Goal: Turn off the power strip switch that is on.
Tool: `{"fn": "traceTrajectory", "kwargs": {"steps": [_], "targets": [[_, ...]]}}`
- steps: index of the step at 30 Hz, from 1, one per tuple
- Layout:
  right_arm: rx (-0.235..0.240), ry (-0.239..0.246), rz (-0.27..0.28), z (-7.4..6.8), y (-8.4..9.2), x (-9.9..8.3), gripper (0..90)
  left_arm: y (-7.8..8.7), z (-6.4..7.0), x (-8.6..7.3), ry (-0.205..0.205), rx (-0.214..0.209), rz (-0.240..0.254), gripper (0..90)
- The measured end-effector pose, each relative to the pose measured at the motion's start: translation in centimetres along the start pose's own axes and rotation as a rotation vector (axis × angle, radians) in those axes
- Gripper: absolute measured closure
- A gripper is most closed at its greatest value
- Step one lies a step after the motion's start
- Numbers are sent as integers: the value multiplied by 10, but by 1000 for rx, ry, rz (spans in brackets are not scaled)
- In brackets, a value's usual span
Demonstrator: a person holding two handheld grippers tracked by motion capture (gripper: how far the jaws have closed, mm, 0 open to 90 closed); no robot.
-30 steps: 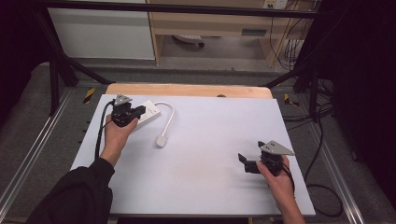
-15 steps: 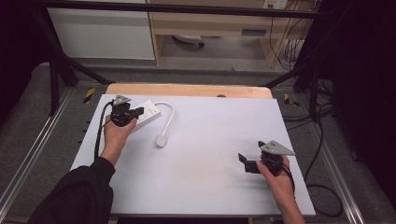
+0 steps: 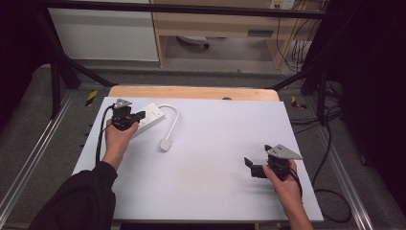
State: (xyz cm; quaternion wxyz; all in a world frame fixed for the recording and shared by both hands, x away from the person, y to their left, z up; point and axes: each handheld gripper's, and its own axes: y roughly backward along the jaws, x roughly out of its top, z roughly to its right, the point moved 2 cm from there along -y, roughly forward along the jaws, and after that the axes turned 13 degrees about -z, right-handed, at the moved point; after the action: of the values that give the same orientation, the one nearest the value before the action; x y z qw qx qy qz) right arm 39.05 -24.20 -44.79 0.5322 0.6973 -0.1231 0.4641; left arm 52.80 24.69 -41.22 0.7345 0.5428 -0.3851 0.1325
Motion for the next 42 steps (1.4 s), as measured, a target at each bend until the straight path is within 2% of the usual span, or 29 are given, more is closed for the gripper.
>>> {"fn": "traceTrajectory", "kwargs": {"steps": [20, 42], "targets": [[-1, 3, -4, -1, 0, 0, 41, -4, -5, -6, 7, 19, -25, 900], [5, 5, 1, -1, 0, 0, 42, -25, -14, -11, 37, 56, -68, 900]]}}
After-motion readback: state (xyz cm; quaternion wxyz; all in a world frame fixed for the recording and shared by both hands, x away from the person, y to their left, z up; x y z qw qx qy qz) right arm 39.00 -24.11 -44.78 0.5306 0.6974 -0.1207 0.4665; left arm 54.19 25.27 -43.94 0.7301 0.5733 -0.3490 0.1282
